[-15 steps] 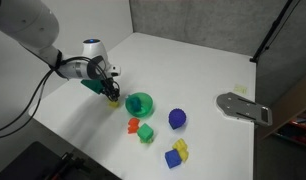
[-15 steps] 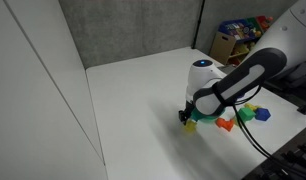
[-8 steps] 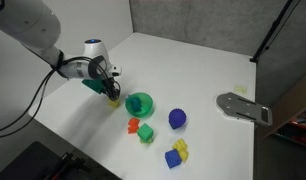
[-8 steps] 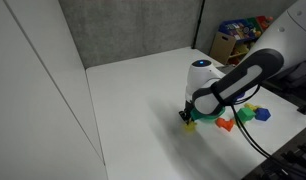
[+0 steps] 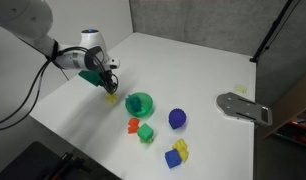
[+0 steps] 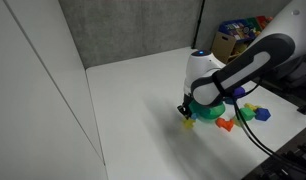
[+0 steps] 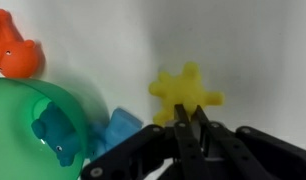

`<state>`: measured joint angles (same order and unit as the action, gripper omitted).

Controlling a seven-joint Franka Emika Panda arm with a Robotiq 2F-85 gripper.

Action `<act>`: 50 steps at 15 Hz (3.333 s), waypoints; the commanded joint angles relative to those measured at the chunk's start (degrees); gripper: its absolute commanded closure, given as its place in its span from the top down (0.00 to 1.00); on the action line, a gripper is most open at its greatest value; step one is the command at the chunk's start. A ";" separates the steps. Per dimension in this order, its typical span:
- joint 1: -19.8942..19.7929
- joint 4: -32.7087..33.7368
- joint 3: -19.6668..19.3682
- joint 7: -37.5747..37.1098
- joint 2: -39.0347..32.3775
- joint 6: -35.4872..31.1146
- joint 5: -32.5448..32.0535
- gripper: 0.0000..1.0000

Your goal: Put the yellow objects in the bowl

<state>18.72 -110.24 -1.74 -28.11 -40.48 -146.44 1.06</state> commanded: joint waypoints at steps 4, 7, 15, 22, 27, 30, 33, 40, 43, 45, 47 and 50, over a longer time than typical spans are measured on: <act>-3.06 0.13 0.46 0.79 6.72 5.17 1.76 0.04; -6.09 0.78 0.03 1.34 9.12 7.58 2.32 0.04; -11.91 2.16 -2.84 0.42 11.26 9.43 1.41 0.04; -13.75 2.21 -3.94 0.78 11.54 9.83 1.41 0.59; -14.92 0.59 -3.56 3.69 14.02 14.30 1.44 0.98; -15.72 -1.59 -3.85 6.90 16.67 18.92 0.16 1.00; -16.89 -4.25 -4.31 10.25 19.30 20.81 -1.41 1.00; -19.01 -15.05 -5.84 13.75 23.55 9.75 -7.06 1.00; -19.56 -19.12 -6.56 13.75 23.64 2.86 -8.77 1.00; -20.20 -20.44 -6.12 14.89 23.70 2.36 -6.95 1.00; -19.33 -18.30 -6.50 12.82 21.40 3.24 -7.67 1.00; -19.26 -18.17 -6.49 12.81 21.28 3.24 -7.67 1.00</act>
<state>-0.45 -128.52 -8.31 -15.31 -19.20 -143.35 -6.59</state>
